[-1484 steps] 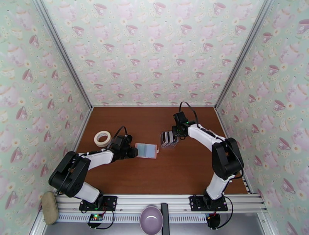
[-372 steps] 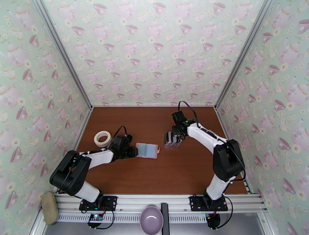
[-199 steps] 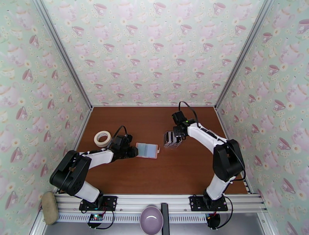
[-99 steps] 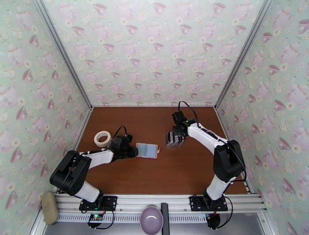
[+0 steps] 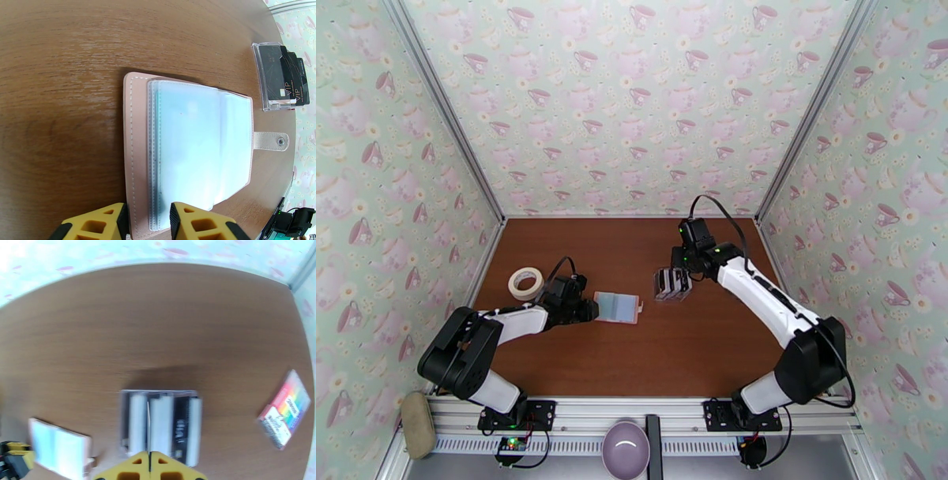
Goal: Put the credit cards into the card holder
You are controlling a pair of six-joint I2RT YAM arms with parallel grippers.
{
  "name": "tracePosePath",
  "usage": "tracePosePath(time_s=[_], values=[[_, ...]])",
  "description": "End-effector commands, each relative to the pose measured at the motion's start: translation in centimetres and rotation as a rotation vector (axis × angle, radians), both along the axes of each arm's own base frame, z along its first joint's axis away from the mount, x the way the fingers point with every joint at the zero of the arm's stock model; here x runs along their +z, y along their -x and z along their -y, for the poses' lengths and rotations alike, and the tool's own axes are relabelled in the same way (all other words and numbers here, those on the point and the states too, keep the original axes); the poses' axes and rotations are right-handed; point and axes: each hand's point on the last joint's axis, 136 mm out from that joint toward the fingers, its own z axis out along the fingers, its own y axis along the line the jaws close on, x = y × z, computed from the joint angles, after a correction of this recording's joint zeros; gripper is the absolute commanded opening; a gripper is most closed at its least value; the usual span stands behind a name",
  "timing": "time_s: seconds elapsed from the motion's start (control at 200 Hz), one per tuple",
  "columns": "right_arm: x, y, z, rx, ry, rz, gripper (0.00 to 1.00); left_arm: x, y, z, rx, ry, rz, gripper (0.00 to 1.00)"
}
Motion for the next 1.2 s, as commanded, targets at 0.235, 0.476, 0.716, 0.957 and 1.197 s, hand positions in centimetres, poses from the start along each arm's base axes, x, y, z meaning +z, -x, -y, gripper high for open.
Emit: tracePosePath(time_s=[0.235,0.476,0.716,0.957,1.197], values=[[-0.2,2.6,-7.2,0.107,-0.509,-0.053,0.00,-1.9,2.0,-0.5,-0.004,0.005,-0.086,0.37],[-3.3,3.5,-10.2,0.125,-0.659,-0.123,0.00,-1.8,2.0,-0.6,0.001,0.011,-0.087,0.39],[-6.3,4.5,-12.5,0.138,-0.714,-0.171,0.00,-2.0,1.9,-0.8,0.011,0.007,-0.093,0.40],[-9.3,5.6,-15.1,0.156,-0.747,-0.212,0.00,-2.3,1.9,-1.0,0.016,-0.001,-0.103,0.38],[-12.1,6.2,-16.4,0.139,-0.773,-0.223,0.00,-2.6,1.9,-1.0,0.015,-0.007,-0.113,0.27]])
